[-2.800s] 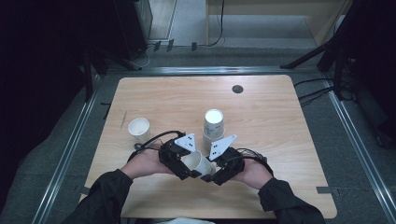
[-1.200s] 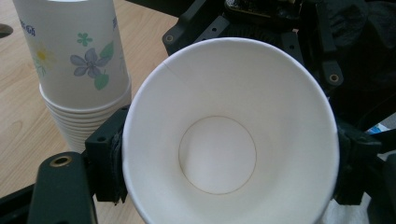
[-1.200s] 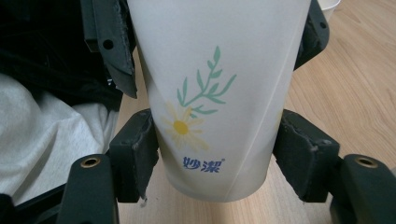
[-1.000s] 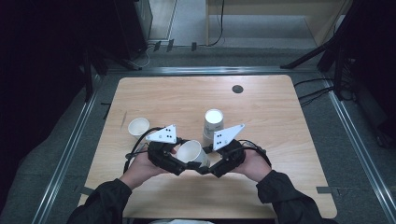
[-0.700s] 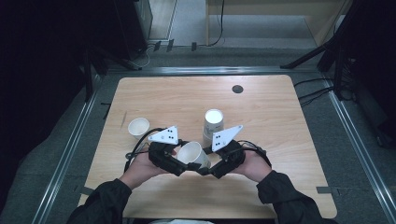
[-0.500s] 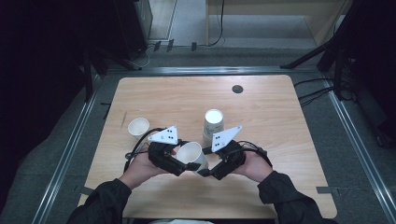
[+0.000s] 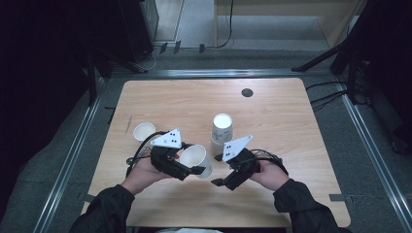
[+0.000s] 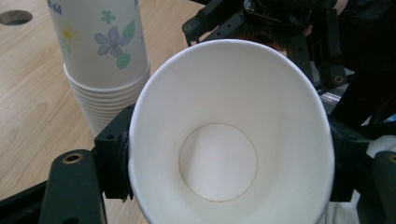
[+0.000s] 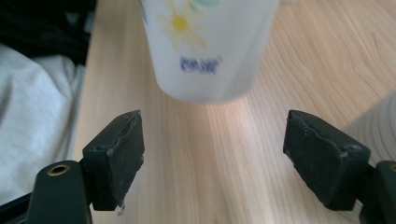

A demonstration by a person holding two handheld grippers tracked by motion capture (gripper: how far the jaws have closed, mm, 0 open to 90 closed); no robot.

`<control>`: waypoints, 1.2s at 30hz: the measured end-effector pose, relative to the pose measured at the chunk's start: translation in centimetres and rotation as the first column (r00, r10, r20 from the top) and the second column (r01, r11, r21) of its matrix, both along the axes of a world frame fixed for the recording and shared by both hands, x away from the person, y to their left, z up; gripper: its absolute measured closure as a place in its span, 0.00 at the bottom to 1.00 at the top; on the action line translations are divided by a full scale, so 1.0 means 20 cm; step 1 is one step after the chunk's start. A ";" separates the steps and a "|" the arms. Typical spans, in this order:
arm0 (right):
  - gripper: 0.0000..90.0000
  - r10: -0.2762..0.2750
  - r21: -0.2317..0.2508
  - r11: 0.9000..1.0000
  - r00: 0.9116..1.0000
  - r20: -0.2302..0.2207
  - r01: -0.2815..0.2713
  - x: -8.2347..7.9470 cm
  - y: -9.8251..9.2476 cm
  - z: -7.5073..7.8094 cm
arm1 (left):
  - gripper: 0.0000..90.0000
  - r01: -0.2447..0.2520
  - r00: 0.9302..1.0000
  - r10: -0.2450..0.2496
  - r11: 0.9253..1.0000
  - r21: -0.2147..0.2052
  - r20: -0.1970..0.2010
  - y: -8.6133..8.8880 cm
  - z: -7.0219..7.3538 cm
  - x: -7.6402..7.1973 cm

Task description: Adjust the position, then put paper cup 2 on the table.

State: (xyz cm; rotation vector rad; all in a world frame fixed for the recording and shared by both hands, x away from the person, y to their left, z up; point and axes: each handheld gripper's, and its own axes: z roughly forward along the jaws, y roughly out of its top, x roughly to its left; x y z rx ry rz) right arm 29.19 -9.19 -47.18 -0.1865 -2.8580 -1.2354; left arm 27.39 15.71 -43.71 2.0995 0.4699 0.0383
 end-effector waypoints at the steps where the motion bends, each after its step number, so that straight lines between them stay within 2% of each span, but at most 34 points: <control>1: 0.23 -0.005 -0.014 1.000 1.000 0.007 0.005 0.00 0.00 0.00 | 0.26 -0.002 1.000 0.002 1.000 0.007 0.004 0.00 0.00 0.00; 3: 0.26 -0.031 -0.032 0.999 0.999 0.011 0.032 0.01 -0.01 -0.01 | 0.26 -0.009 1.000 0.009 1.000 0.023 0.004 0.01 -0.01 0.01; 9: 0.26 -0.047 0.025 0.999 0.999 0.026 0.047 0.03 -0.05 0.01 | 0.26 -0.017 1.000 0.017 0.999 0.033 -0.005 0.04 -0.01 0.02; 14: 0.26 -0.074 0.031 0.997 0.997 0.034 0.073 0.04 -0.08 0.02 | 0.26 -0.023 0.999 0.024 0.998 0.051 -0.023 0.07 -0.01 0.02; 15: 0.26 -0.080 0.029 0.996 0.996 0.036 0.079 0.04 -0.08 0.03 | 0.26 -0.027 1.000 0.027 0.998 0.059 -0.009 0.08 -0.01 0.02; 20: 0.26 -0.107 0.036 0.994 0.994 0.036 0.105 0.05 -0.12 0.04 | 0.26 -0.036 0.999 0.038 0.996 0.080 -0.016 0.11 -0.01 0.04; 30: 0.27 -0.163 0.069 0.985 0.986 0.040 0.160 0.06 -0.21 0.07 | 0.26 -0.058 0.998 0.060 0.992 0.108 -0.020 0.17 -0.02 0.03; 36: 0.27 -0.201 0.069 0.978 0.978 0.054 0.197 0.06 -0.29 0.08 | 0.26 -0.043 0.998 0.047 0.992 0.123 -0.034 0.19 -0.04 0.01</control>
